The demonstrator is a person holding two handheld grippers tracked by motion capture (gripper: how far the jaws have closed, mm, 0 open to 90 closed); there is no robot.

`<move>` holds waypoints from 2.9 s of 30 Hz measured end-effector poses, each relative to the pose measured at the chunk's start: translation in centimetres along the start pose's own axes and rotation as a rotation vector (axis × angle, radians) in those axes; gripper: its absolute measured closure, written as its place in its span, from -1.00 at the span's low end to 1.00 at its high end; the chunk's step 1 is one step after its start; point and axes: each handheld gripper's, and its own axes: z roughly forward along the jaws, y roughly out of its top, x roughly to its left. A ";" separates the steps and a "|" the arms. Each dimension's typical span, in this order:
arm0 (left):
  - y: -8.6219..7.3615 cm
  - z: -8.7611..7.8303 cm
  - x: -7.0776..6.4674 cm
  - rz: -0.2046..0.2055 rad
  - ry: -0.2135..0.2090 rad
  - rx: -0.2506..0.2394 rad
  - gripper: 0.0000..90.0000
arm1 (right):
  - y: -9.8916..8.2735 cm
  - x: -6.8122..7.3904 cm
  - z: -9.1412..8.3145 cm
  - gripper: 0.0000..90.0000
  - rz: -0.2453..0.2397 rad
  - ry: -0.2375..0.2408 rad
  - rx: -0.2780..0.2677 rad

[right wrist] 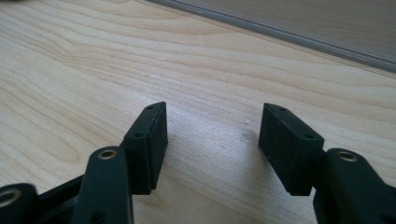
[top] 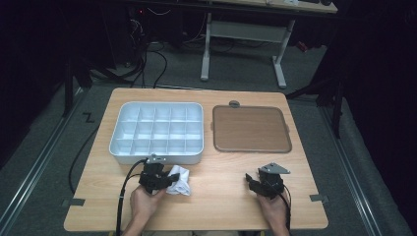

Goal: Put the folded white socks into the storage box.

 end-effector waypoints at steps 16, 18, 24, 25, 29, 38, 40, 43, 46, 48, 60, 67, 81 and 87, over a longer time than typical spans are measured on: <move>1.1 -1.2 -0.8 0.018 -0.033 -0.006 0.63 | 0.0 0.0 0.0 -0.07 -0.002 0.003 0.001; 1.1 -1.3 -0.9 0.016 -0.032 -0.008 0.63 | 0.0 0.0 0.0 -0.07 -0.003 0.004 0.001; 1.8 -2.1 -1.3 0.031 -0.041 -0.018 0.64 | 0.0 0.0 0.0 -0.08 -0.004 0.004 0.001; 1.9 -2.2 -1.3 0.032 -0.045 -0.019 0.64 | 0.0 0.0 0.0 -0.08 -0.004 0.004 0.001; 2.2 -2.6 -1.5 0.034 -0.054 -0.032 0.64 | 0.0 0.0 0.0 -0.09 -0.004 0.005 0.002; 2.6 -3.0 -1.6 0.015 -0.065 -0.047 0.64 | 0.0 0.1 0.0 -0.10 -0.007 0.007 0.001; 2.7 -3.2 -1.5 0.019 -0.063 -0.045 0.64 | 0.0 0.1 0.0 -0.11 -0.007 0.007 0.001; 3.0 -3.2 -1.6 0.013 -0.067 -0.045 0.64 | 0.0 0.1 0.0 -0.11 -0.009 0.009 0.000; 3.5 -3.4 -1.9 0.016 -0.075 -0.047 0.64 | 0.0 0.1 0.0 -0.11 -0.007 0.008 0.001; 3.8 -3.6 -2.1 0.007 -0.087 -0.053 0.64 | 0.0 0.1 0.0 -0.11 -0.007 0.008 0.001; 5.0 -4.0 -2.7 0.007 -0.114 -0.061 0.64 | 0.0 0.1 0.0 -0.11 -0.008 0.009 0.001; 5.8 -4.3 -2.9 0.003 -0.120 -0.065 0.64 | 0.0 0.0 0.0 -0.11 -0.009 0.008 0.001; 8.2 -4.1 -3.8 0.002 -0.143 -0.079 0.64 | 0.0 0.0 0.0 -0.11 -0.008 0.009 0.001; 9.4 -4.3 -3.6 -0.005 -0.144 -0.087 0.64 | 0.0 0.1 0.0 -0.11 -0.009 0.009 0.001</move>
